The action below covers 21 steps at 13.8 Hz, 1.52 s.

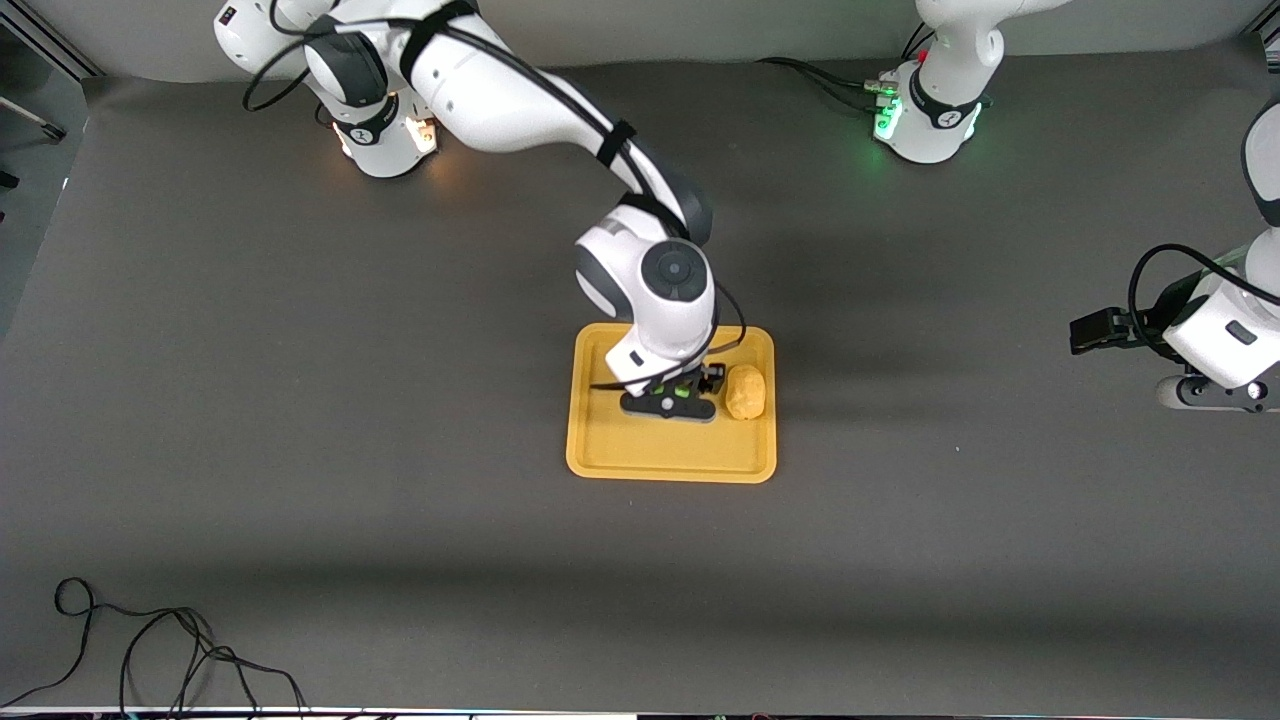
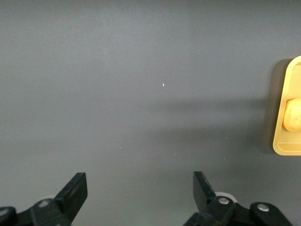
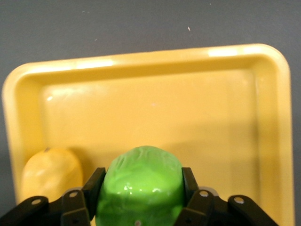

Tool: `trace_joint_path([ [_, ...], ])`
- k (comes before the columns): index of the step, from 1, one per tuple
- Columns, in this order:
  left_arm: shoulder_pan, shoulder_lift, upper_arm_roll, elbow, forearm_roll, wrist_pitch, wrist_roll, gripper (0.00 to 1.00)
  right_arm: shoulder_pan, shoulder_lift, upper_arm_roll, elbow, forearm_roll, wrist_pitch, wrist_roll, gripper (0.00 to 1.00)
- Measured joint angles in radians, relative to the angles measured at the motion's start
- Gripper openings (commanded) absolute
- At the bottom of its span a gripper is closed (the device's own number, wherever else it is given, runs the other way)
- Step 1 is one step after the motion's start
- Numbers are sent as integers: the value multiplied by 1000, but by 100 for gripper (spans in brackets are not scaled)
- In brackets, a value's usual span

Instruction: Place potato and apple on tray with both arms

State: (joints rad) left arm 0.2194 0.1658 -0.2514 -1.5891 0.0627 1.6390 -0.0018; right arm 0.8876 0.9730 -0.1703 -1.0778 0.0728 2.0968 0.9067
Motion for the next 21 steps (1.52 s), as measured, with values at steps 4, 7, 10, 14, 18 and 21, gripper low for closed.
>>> trace_joint_path([
  [4, 3, -3, 1, 10, 0, 0, 0, 100, -10, 30, -1, -36, -2, 81, 0, 27],
  [7, 5, -3, 0, 10, 0, -10, 0, 100, -10, 33, -2, -36, -4, 82, 0, 89],
  [10, 5, -3, -2, 10, 0, -18, 0, 100, -22, 33, -6, -36, -4, 82, 1, 100],
  [14, 14, -2, 0, 10, 0, -18, 0, 100, -36, -15, -6, -12, -4, -3, 1, 100],
  [18, 17, -2, 0, 9, 0, -20, 0, 100, -46, -199, -18, 32, -4, -279, 1, 100],
  [21, 17, -2, -2, 9, 0, -23, 0, 100, -100, -372, -20, 31, -5, -476, -26, 100],
])
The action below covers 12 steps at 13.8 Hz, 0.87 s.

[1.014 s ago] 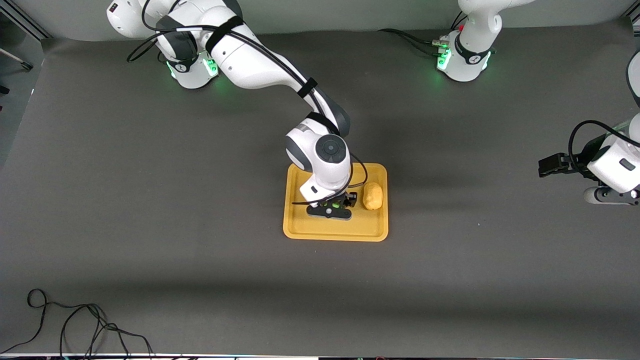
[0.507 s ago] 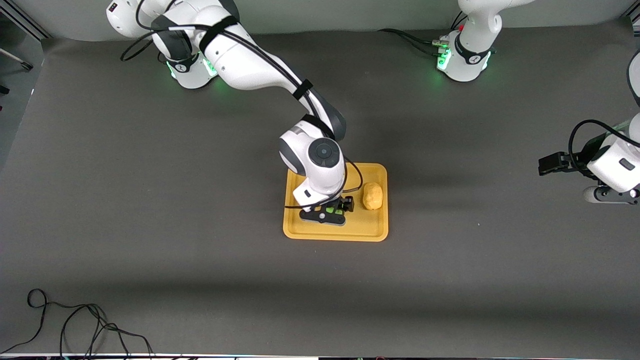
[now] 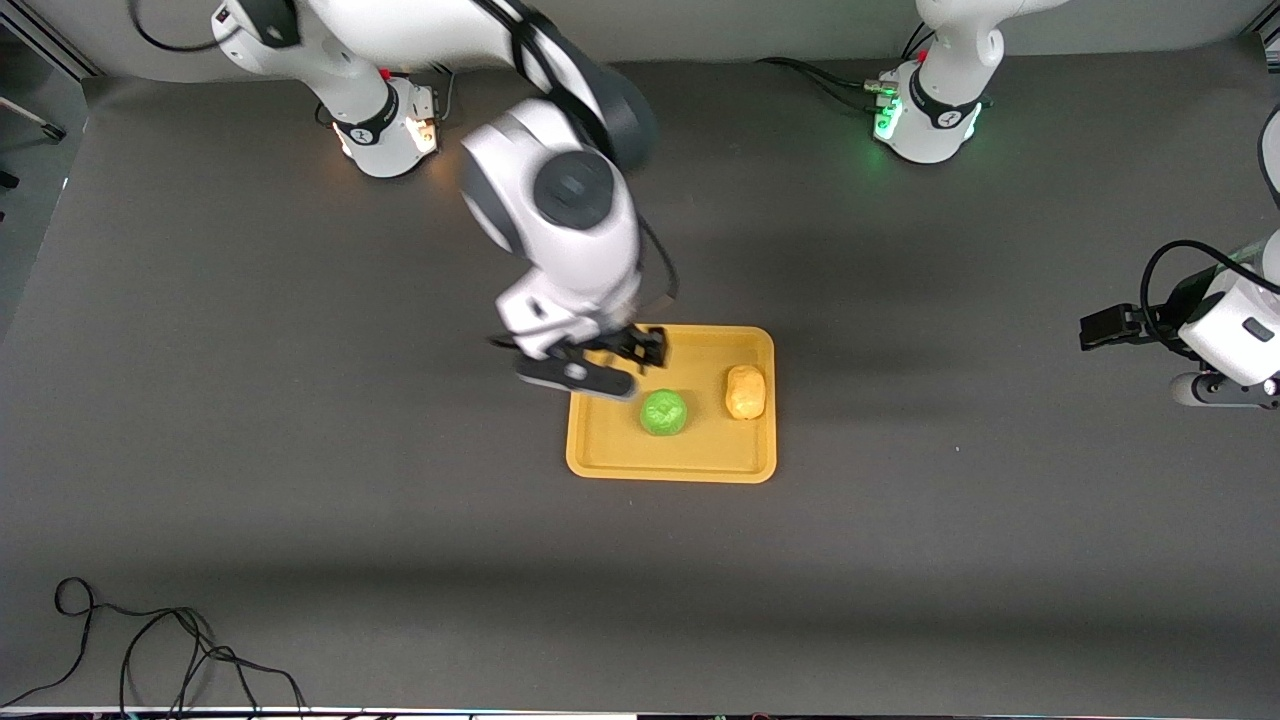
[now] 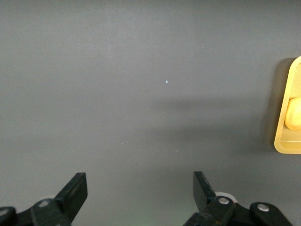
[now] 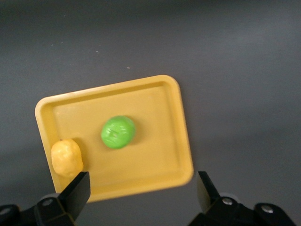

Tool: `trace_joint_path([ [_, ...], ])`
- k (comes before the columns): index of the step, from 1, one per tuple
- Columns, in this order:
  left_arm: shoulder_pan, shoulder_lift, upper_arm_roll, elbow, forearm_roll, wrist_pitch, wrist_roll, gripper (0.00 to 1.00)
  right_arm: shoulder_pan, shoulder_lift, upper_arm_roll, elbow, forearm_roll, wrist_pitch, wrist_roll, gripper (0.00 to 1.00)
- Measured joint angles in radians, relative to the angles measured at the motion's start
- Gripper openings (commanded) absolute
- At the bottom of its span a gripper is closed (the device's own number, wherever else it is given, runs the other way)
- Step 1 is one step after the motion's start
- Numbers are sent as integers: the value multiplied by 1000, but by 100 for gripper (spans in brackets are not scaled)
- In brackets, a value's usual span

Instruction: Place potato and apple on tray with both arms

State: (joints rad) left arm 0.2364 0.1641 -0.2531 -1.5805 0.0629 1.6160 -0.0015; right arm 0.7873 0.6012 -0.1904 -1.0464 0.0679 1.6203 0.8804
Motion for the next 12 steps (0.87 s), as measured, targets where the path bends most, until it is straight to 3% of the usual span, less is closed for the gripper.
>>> trace_joint_path([
  [3, 0, 0, 0, 1, 0, 0, 0, 100, -52, -137, -32, -29, -3, -169, -124, 100],
  [7, 0, -2, 0, 3, 0, 0, 0, 100, -99, -338, -169, -231, -7, -187, -385, 100],
  [10, 0, -4, -1, 4, 0, -3, 0, 100, -281, -457, -164, -380, -9, -157, -583, 100],
  [12, 0, -5, -2, 5, 0, -13, 1, 100, -445, -507, -100, -454, -9, -121, -692, 100],
])
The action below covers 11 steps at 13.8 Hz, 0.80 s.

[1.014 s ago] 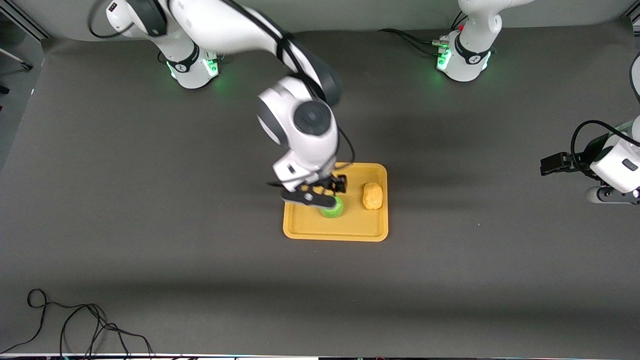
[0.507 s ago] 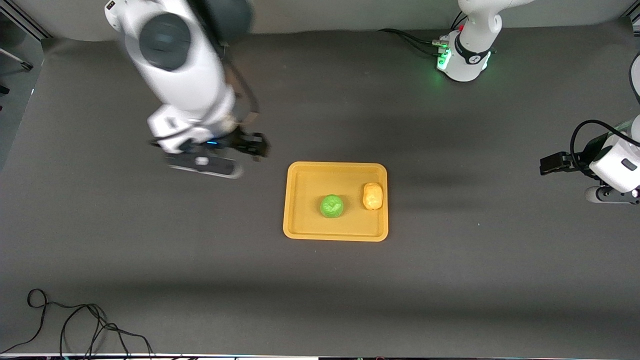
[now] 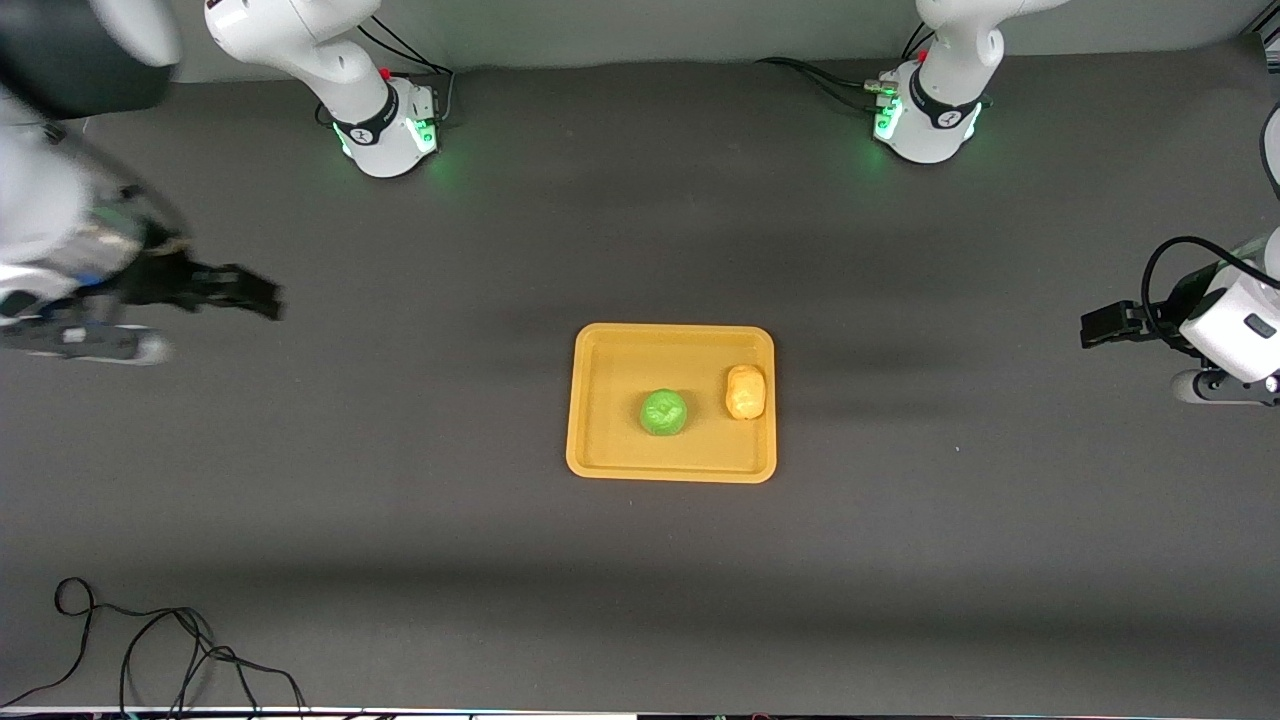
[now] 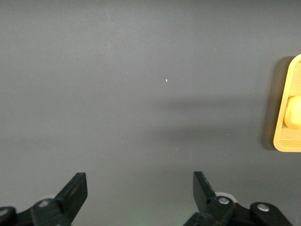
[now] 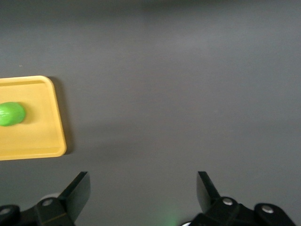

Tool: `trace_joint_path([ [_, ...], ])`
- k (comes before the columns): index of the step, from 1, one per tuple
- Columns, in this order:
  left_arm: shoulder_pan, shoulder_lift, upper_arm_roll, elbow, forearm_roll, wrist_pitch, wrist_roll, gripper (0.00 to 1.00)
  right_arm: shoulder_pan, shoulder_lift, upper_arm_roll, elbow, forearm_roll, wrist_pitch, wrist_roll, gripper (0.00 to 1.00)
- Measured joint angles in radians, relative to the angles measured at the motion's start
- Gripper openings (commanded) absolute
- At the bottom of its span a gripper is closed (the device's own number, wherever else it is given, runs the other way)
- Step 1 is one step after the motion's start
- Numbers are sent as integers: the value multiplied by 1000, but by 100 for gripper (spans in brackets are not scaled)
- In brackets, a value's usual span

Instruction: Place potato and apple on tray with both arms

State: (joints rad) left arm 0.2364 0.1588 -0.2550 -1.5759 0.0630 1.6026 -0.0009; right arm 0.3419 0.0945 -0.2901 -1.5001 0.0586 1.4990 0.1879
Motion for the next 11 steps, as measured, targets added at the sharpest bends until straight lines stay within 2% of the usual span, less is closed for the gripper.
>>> trace_joint_path([
  [3, 0, -2, 0, 1, 0, -1, 0, 100, -291, -35, 201, -53, -9, 26, -92, 100],
  [4, 0, -2, 0, 1, 0, -1, 0, 100, -348, -38, 244, -57, -14, 33, -104, 100],
  [6, 0, -2, 0, 1, 0, -1, 0, 100, -392, -39, 272, -57, -18, 35, -111, 100],
  [11, 0, -2, 0, 2, 0, -1, 0, 100, -396, -40, 278, -57, -52, 44, -115, 100],
])
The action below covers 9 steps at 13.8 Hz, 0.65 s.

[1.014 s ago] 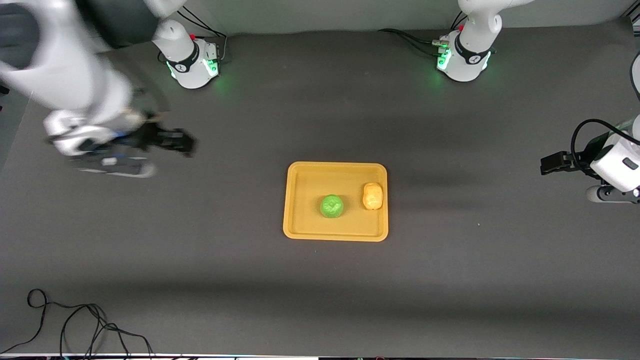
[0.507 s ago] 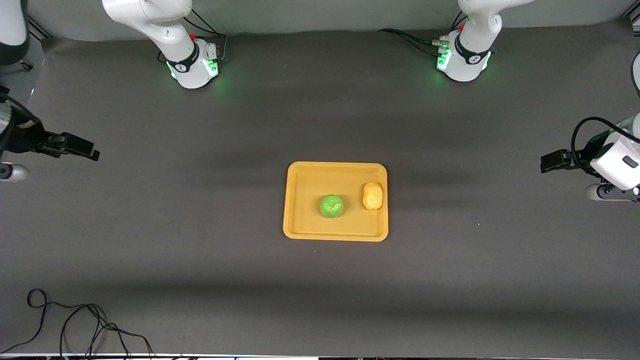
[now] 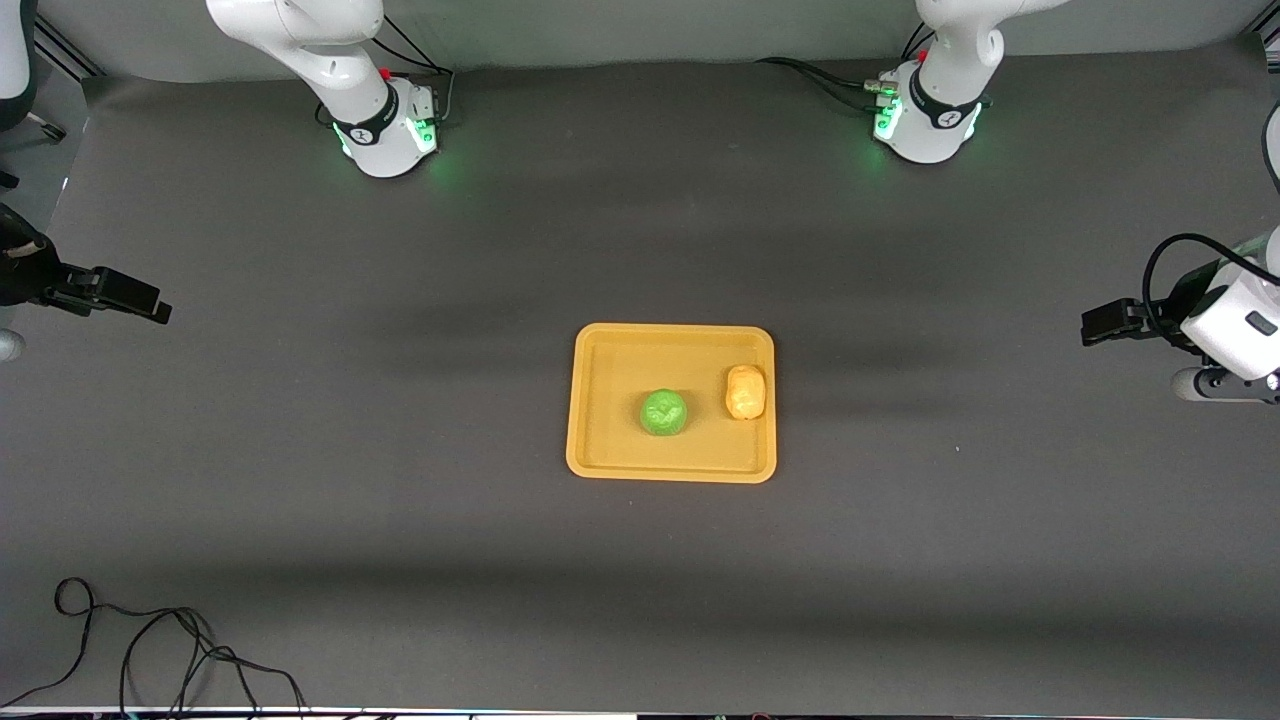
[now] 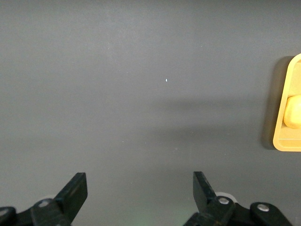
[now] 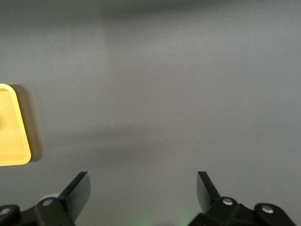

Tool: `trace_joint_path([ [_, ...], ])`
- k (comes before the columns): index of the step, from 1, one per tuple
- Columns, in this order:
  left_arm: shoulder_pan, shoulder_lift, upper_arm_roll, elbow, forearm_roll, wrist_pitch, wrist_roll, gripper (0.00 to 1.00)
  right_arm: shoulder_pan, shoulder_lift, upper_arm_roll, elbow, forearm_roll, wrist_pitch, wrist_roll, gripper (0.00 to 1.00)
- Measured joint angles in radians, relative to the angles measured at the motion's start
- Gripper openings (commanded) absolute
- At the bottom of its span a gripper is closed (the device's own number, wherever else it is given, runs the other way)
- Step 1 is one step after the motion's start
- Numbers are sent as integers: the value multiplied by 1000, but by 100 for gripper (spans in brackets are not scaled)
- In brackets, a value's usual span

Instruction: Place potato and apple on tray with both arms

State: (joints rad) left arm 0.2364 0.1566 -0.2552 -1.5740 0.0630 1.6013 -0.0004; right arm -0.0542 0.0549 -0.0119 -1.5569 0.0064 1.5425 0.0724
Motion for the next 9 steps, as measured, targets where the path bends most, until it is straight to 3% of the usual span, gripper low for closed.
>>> trace_joint_path([
  [9, 0, 0, -1, 0, 0, 0, 0, 100, 0, 0, 5, 1, -2, 7, -43, 100],
])
